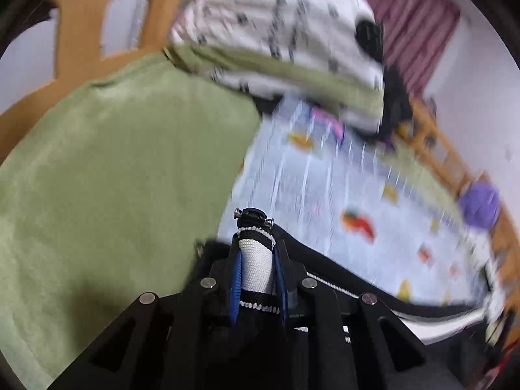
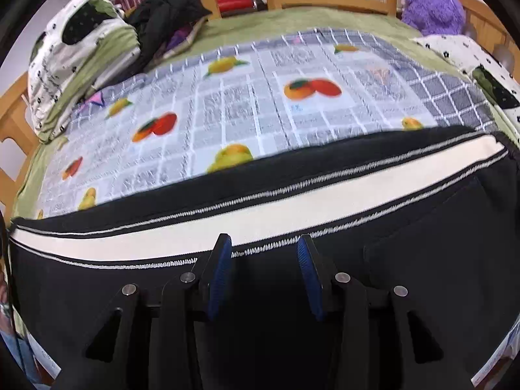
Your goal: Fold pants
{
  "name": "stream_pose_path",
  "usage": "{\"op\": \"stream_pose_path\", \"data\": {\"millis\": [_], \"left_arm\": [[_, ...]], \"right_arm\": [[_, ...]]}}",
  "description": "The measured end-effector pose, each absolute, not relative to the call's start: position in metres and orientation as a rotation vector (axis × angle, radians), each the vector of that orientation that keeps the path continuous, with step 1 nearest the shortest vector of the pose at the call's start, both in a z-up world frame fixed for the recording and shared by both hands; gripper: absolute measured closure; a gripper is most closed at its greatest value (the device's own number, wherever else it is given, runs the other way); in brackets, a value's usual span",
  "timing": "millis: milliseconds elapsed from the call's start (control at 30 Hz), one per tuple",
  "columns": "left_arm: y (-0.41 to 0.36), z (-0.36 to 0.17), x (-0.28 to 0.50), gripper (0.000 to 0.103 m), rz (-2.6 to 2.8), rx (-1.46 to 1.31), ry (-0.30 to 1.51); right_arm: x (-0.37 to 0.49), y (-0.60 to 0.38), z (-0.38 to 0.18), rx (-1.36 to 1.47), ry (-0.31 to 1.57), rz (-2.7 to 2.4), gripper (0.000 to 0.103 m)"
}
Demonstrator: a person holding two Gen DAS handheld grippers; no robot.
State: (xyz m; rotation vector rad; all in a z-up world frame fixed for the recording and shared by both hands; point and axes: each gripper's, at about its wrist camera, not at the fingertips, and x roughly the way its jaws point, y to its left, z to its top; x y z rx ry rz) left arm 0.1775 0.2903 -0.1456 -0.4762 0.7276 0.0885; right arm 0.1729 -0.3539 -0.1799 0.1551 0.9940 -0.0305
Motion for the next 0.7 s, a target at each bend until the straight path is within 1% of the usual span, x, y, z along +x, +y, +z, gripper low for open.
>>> {"op": "stream_pose_path", "data": {"millis": [67, 167, 233, 267, 300, 400, 500, 567, 633, 700], "left_arm": [[0.291, -0.151, 0.185, 0.086, 0.144, -0.427, 0.734], [0.294, -0.188, 0.207, 0.084, 0.161, -0.451, 0.884], [0.296, -0.193, 0.205, 0.076, 0.175, -0.459, 0.892], [0.295, -0.192, 0.203, 0.076, 0.171, -0.46, 0.89], [0.295, -0.189, 0.202, 0.07, 0.174, -0.457, 0.896], [0.284, -0.176, 0.191, 0.066, 0.202, -0.388, 0.913], [0.257, -0.162, 0.173, 0.046, 0.153, -0.29, 0.893], [0.244, -0.155, 0.159, 0.045, 0.122, -0.267, 0.882], [0.233, -0.151, 0.144, 0.045, 0.099, -0.274, 0.879], [0.223, -0.15, 0.128, 0.045, 0.053, -0.314, 0.889]], "right_arm": [[0.174, -0.352, -0.175, 0.151, 0.966, -0.015, 0.06], [0.188, -0.349, -0.181, 0.109, 0.972, -0.025, 0.06], [0.202, -0.348, -0.192, 0.068, 0.996, -0.055, 0.06], [0.211, -0.348, -0.199, 0.057, 1.015, -0.073, 0.06], [0.22, -0.35, -0.208, 0.061, 1.037, -0.079, 0.06], [0.24, -0.349, -0.215, 0.048, 1.033, -0.106, 0.056], [0.245, -0.346, -0.212, 0.056, 1.041, -0.128, 0.054], [0.236, -0.346, -0.206, 0.082, 1.035, -0.108, 0.058], [0.222, -0.342, -0.197, 0.081, 1.025, -0.091, 0.058], [0.198, -0.335, -0.183, 0.063, 0.963, -0.1, 0.058]]}}
